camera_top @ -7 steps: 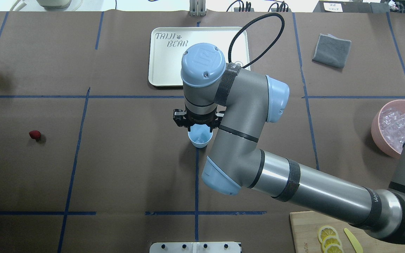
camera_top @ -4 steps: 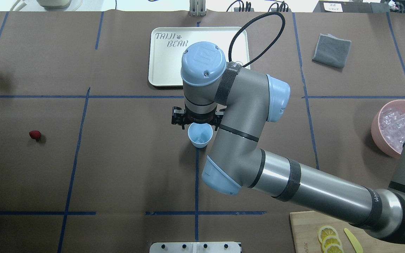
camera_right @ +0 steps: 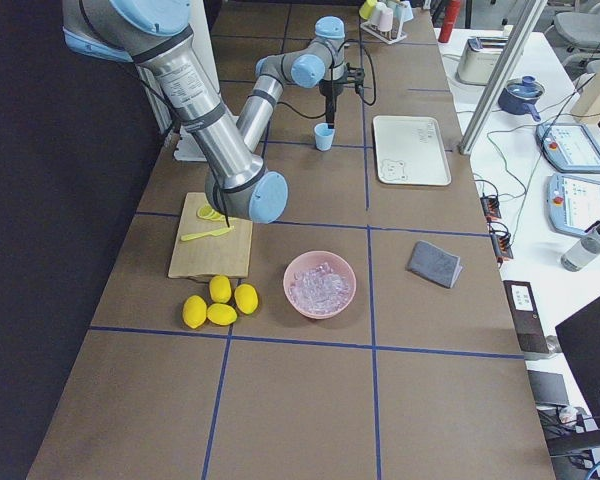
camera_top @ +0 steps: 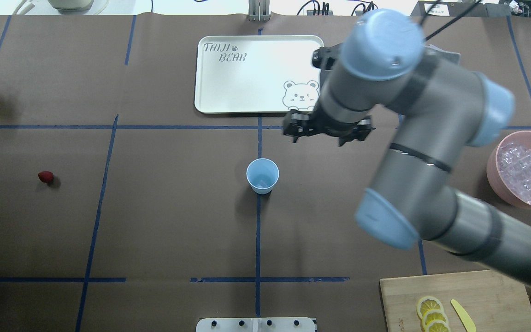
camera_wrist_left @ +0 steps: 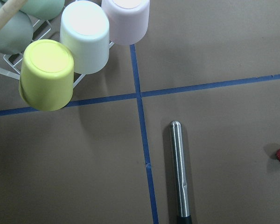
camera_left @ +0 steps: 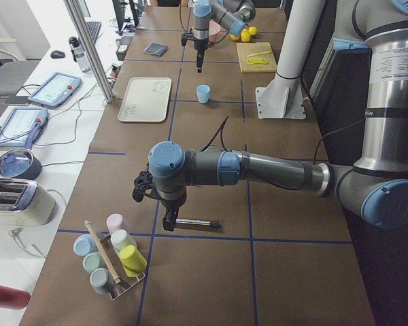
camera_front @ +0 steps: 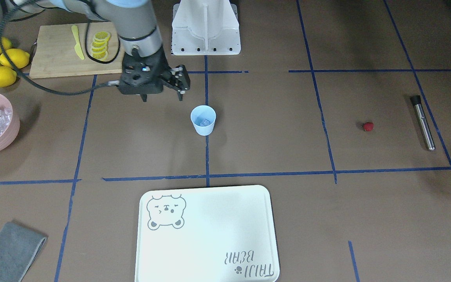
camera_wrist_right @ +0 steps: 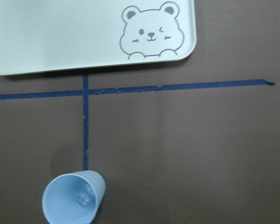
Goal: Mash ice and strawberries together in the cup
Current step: 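Move the empty right gripper back to the ice bowl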
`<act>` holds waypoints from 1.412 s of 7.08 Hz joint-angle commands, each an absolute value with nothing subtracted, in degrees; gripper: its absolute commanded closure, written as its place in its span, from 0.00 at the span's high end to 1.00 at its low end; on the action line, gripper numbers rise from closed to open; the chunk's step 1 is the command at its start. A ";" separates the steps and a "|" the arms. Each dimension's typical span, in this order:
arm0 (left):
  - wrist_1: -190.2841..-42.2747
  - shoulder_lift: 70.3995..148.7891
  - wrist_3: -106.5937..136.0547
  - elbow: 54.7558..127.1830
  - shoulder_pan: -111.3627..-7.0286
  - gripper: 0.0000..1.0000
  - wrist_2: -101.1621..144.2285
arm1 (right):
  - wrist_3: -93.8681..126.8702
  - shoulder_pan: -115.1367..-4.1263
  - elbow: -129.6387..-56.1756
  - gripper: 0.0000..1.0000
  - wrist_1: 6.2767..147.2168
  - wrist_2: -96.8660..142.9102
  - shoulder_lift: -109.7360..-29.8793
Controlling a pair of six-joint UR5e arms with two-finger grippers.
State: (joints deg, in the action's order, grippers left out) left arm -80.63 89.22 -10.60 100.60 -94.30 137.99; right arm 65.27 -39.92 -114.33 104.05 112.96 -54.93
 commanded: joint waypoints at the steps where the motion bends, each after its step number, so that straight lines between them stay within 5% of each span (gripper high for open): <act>1: -80.60 89.12 -10.55 101.59 -94.31 1.00 137.81 | 56.73 -44.81 -127.91 0.99 103.72 113.91 -70.32; 3: -80.24 88.69 -9.24 102.83 -94.31 1.00 137.90 | 48.30 -51.46 -132.62 0.99 94.20 118.87 -86.57; 5: -80.24 87.81 -8.61 104.49 -94.31 1.00 137.81 | 32.08 -63.85 -126.60 0.99 81.08 128.73 -100.66; 7: -80.16 86.75 -8.44 106.25 -94.31 1.00 137.90 | 21.57 -67.93 -122.88 0.99 79.98 128.32 -106.40; 10: -80.16 86.75 -7.91 106.35 -94.31 1.00 137.90 | 21.71 -67.68 -116.48 0.99 79.98 128.14 -104.95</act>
State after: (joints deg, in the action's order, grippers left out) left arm -80.16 86.78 -8.07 106.25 -94.31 137.90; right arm 21.90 -67.70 -119.34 80.03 128.18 -105.64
